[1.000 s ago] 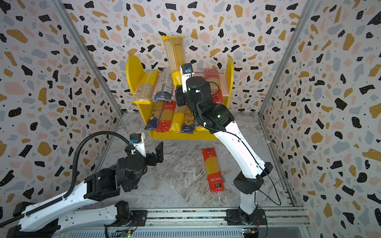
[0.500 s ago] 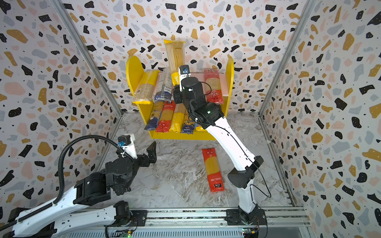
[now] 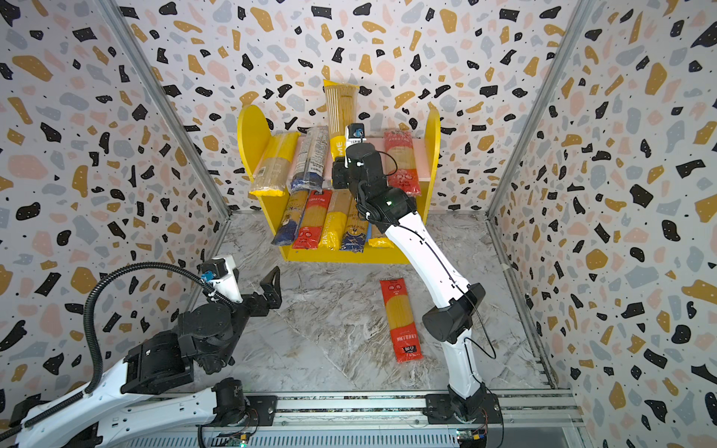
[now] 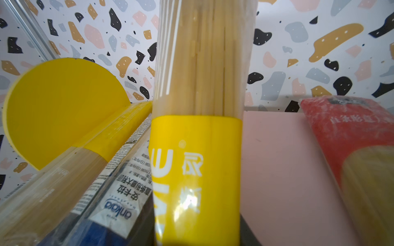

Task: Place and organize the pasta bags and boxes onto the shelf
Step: 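Carry the yellow-labelled bag to the pink top board and lower it, then open the right gripper and withdraw it toward the red-labelled bag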

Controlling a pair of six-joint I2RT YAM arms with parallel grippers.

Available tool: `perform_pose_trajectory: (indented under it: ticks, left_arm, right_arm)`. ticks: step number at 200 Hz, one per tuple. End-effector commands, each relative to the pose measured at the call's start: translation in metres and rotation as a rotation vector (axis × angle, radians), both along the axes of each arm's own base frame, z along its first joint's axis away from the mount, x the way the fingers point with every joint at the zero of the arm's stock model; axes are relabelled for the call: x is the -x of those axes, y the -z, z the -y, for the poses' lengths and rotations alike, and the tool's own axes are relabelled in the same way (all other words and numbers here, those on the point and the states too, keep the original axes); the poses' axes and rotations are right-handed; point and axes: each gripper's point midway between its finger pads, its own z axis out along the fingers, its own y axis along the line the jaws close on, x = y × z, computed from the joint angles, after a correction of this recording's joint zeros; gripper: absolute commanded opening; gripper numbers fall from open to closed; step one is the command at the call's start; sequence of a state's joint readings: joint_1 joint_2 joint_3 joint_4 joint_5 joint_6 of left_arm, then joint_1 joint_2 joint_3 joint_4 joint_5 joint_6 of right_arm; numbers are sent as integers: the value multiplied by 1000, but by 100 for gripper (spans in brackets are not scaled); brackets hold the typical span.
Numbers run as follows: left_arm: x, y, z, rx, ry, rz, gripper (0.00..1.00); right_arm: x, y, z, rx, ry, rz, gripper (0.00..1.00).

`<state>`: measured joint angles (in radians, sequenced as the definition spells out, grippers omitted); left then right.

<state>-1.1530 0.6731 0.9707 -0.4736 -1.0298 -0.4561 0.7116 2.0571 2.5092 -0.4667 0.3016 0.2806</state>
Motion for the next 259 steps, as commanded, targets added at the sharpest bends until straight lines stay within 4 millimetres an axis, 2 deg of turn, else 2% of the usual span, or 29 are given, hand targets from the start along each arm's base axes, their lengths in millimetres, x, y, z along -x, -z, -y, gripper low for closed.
perform_pose_trajectory:
  ticks: [1, 42, 64, 100, 144, 165, 183, 203, 220, 239, 259]
  left_arm:
    - [-1, 6, -5, -23, -32, 0, 99]
    - [-2, 9, -8, -39, -51, 1, 100]
    - [-2, 9, -10, -41, -60, 4, 100]
    - [-1, 7, -13, -35, -72, 11, 100]
    - [-1, 9, -14, -37, -74, 12, 100]
    - [0, 9, -16, -35, -73, 13, 100]
    - [1, 9, -18, -34, -75, 13, 99]
    - [2, 10, -20, -28, -74, 14, 99]
    - [2, 10, -18, -20, -64, 12, 100]
    - [1, 11, -12, -12, -43, 7, 99]
    - [0, 14, -2, -14, -5, -3, 100]
  right_arm:
    - [27, -94, 12, -201, -43, 207, 37]
    - [27, -85, 0, -196, -107, 178, 55]
    - [30, -86, 0, -199, -120, 173, 70]
    - [35, -94, 8, -192, -100, 193, 73]
    - [35, -83, 5, -172, -102, 162, 73]
    - [41, -82, 6, -156, -109, 151, 74]
    - [59, -86, 6, -120, -119, 157, 74]
    - [91, -88, 3, -43, -107, 181, 77]
    - [122, -80, -2, 28, -112, 180, 78]
    - [156, -60, -7, 88, -141, 150, 84]
    - [186, -25, -6, 131, -177, 90, 88]
